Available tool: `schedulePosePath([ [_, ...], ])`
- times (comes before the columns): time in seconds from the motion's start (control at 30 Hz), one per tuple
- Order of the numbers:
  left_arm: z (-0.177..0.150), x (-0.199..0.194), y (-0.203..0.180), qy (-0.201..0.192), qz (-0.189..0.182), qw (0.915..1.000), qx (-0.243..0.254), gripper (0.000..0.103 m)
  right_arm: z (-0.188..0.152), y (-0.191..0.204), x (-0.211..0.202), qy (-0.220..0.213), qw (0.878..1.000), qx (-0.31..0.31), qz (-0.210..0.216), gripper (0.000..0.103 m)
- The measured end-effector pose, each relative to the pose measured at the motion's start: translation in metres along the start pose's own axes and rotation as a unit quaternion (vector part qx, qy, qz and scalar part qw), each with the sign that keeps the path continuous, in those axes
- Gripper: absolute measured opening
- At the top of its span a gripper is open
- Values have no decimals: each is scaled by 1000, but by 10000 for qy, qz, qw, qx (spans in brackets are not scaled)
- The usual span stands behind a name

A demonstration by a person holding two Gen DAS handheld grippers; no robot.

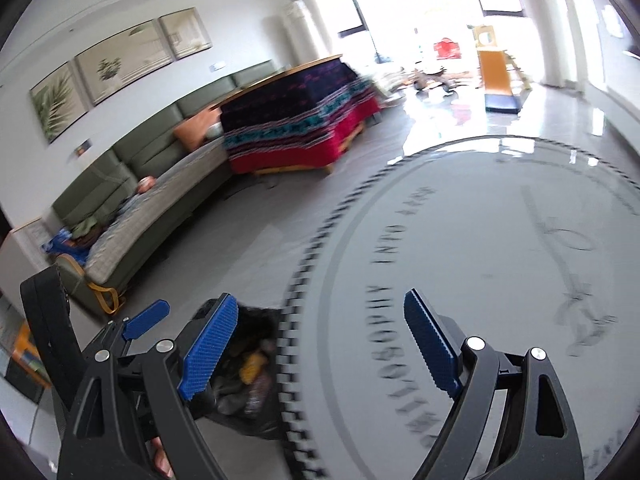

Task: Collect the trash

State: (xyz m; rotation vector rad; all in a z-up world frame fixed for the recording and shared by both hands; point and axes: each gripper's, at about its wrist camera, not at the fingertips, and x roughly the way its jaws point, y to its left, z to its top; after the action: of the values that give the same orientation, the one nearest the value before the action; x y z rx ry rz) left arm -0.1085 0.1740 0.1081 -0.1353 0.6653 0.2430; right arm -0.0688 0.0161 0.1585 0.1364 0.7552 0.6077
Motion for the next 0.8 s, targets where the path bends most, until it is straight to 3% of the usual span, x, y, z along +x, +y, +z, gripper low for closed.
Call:
schedulePosePath([
  [0.17,-9,15,-60,159,-579,9977,305,97,-12,-52,-24,-148,9985,224,-473,86],
  [0.37,-16,35,-129,439,-1167,9894,747,97,-32,-107,-41,-150,9933,446,-1052,86],
  [0.6,-29,56,-190,609,-1491,9788,1262,97,-55,-170,-48,-122,9835,923,-1553,86],
  [0.8,-46,81,-215,817,-1542,9717,1592,97,-80,-212,-30,66,9702,1100,-2156,87],
])
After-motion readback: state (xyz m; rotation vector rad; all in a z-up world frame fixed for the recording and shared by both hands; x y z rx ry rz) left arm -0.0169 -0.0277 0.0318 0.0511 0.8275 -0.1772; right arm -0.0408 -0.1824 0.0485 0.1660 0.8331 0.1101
